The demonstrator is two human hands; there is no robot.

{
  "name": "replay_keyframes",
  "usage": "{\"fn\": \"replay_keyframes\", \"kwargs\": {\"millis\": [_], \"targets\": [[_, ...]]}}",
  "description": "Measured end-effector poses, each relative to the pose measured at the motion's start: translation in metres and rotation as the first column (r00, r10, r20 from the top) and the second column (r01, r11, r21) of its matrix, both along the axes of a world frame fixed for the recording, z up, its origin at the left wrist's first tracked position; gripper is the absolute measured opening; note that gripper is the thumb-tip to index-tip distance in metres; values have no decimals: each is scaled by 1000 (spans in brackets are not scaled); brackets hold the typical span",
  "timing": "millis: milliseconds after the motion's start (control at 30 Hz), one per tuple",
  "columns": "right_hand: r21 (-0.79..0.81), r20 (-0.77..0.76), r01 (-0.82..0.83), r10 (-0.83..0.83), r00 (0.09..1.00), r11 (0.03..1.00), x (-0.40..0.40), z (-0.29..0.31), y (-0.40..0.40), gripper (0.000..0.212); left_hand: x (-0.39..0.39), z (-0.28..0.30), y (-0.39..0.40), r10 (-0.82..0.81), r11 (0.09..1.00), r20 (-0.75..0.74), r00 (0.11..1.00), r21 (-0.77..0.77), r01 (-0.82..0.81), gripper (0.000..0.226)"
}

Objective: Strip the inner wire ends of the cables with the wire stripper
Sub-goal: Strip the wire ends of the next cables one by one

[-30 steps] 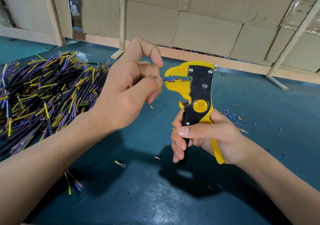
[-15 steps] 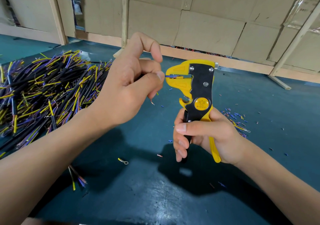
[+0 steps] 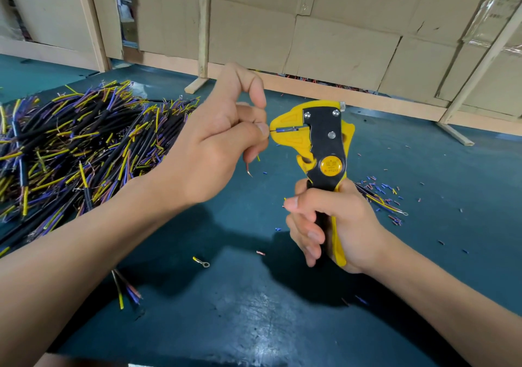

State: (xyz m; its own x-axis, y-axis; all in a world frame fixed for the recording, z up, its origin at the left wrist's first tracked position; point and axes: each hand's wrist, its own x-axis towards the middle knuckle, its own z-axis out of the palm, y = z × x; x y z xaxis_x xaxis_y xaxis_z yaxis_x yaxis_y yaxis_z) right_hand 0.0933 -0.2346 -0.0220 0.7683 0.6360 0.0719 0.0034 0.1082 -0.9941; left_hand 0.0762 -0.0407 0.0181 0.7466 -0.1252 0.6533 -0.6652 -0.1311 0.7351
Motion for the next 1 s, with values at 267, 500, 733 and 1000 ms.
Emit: {"fn": "replay_keyframes", "kwargs": {"millis": [267,500,733,1000], "targets": [[35,-38,-68,69,997,997,1,1,-1,31,0,5,-4,-55,994,-118,992,-100,43,25],[102,-19,-122,125,992,987,0,-1,-3,28,1,10,-9,-181,888,-370,911,-459,-9,26],[160,-10,-118,121,993,980,3,-5,-2,27,14,43,64,-83,703,-313,946,-691,-167,19],[238,-2,-179,184,983,955,6,-5,-8,25,67,30,-13,-19,961,-760,649,-193,-197,14]]}}
